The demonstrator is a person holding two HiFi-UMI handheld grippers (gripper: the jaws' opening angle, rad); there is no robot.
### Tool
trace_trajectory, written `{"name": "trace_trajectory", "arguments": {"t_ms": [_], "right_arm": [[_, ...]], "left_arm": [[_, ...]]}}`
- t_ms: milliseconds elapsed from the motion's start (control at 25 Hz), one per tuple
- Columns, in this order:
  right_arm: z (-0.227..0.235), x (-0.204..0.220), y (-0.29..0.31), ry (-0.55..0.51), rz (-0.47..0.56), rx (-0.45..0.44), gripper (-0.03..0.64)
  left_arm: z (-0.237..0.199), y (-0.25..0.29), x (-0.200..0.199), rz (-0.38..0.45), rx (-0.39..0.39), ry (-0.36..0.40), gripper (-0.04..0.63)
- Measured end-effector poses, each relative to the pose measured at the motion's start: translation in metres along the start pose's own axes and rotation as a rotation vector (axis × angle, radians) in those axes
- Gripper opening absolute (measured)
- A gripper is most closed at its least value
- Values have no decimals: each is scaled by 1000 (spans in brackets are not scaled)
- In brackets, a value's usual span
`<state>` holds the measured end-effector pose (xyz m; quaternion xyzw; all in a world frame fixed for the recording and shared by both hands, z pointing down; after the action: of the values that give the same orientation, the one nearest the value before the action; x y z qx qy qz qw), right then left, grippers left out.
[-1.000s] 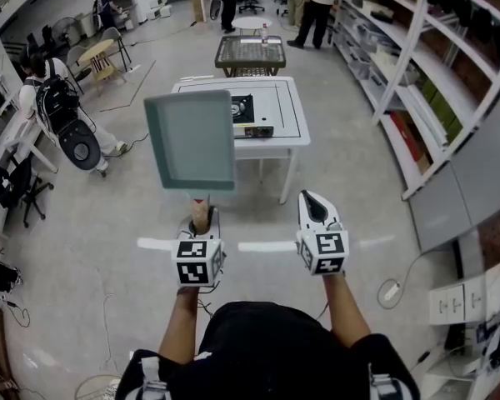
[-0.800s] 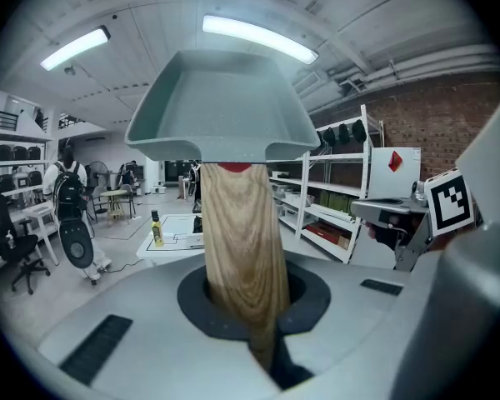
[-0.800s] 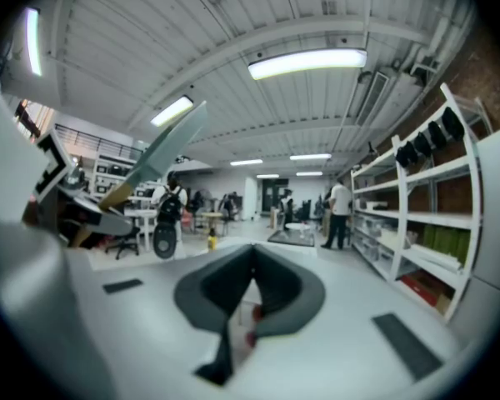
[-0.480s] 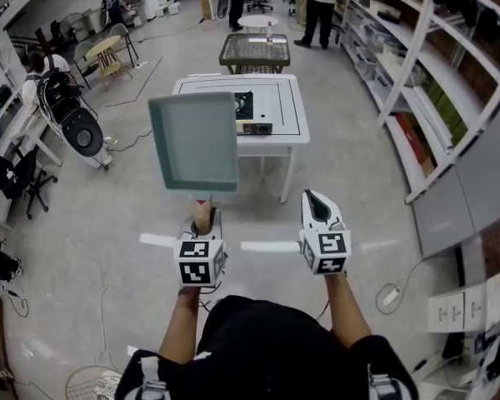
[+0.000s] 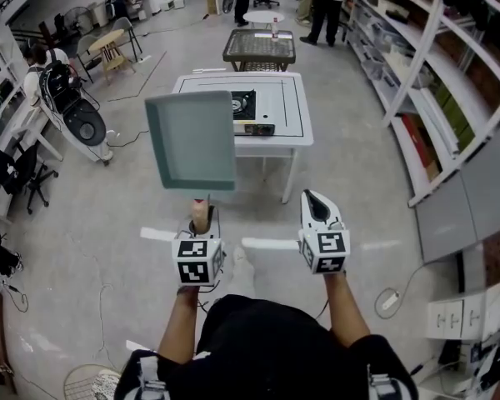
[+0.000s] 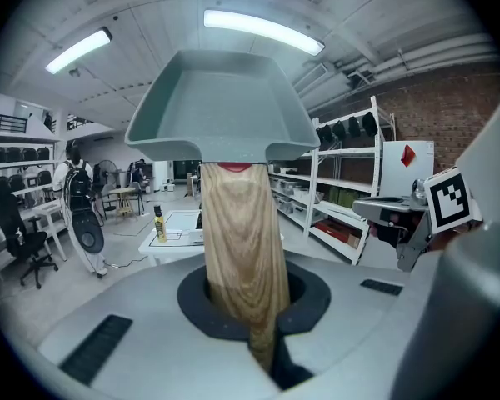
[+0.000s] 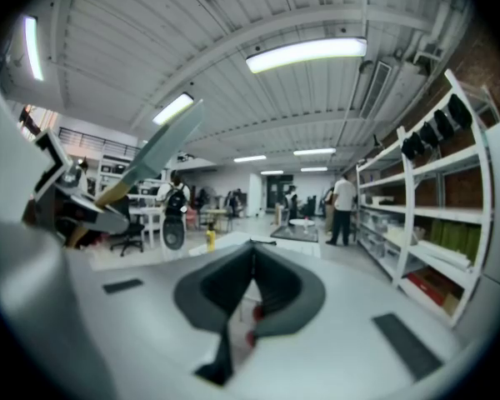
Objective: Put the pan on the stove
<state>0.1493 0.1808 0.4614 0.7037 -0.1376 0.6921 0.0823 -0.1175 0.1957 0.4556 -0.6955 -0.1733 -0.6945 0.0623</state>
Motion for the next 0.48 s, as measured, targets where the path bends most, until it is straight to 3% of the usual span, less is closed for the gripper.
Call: {"name": "trace_trajectory", "arguments": {"t_ms": [480], "right_arm": [[24, 10, 108, -7, -6, -2, 35]], "left_arm": [[-44, 102, -6, -16, 5, 4, 25]]}}
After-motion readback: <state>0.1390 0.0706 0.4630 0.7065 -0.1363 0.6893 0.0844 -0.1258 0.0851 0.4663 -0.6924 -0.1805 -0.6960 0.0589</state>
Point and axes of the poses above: the fingertips, and each gripper's own axes: y forward along the fingers, z to its right, x out of its underside, the point moved 7 cm from there along -y, backward along the fingers, and after that the axes turned 14 degrees about z, right-handed, at the moved point
